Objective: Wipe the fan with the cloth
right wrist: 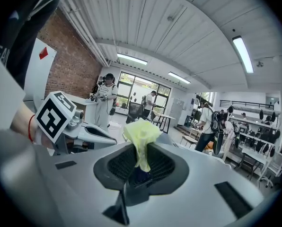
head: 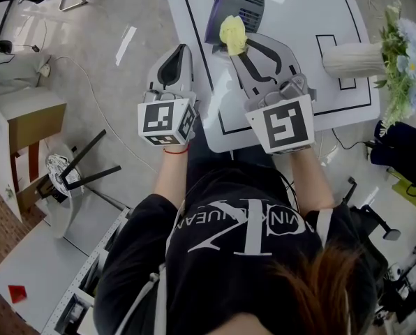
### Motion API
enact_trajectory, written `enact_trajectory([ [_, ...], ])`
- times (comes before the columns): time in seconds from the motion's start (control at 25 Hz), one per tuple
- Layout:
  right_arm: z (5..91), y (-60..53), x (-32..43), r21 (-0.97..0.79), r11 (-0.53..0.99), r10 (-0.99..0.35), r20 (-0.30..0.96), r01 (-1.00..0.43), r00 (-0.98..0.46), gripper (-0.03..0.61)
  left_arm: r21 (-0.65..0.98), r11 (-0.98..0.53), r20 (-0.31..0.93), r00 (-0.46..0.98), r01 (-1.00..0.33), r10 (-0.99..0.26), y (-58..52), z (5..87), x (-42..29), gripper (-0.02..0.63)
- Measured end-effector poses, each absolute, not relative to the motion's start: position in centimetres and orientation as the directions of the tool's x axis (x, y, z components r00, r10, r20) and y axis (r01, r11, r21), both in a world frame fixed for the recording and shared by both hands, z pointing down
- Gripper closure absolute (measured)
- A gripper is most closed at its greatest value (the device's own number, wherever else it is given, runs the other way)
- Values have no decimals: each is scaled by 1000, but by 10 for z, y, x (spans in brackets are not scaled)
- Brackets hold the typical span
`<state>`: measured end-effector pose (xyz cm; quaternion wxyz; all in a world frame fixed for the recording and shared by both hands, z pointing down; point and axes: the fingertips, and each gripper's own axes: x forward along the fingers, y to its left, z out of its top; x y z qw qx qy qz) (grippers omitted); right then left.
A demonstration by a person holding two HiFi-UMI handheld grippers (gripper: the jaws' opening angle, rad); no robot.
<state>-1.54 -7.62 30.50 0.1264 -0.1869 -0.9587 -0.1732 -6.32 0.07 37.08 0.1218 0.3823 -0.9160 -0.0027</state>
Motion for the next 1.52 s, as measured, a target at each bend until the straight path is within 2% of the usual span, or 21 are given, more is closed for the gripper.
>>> enact_trajectory([
  [0.44, 269, -99, -70, 277, 907, 250, 251, 317, -935, 512, 103, 655, 218, -625, -749, -749, -19, 362, -114, 604],
  [0.92, 275, -120, -142, 245, 938, 145, 367, 246, -919, 512, 140, 527, 228, -491, -838, -841, -58, 368, -186, 604],
  [1.28, 286, -124, -159, 186, 963, 92, 459, 197, -883, 512, 175, 428, 232, -385, -887, -893, -85, 374, -201, 604],
  [1.52, 286, -130, -150, 129, 982, 65, 456, 138, -888, 514, 191, 387, 229, -343, -902, -911, -92, 377, -197, 603],
])
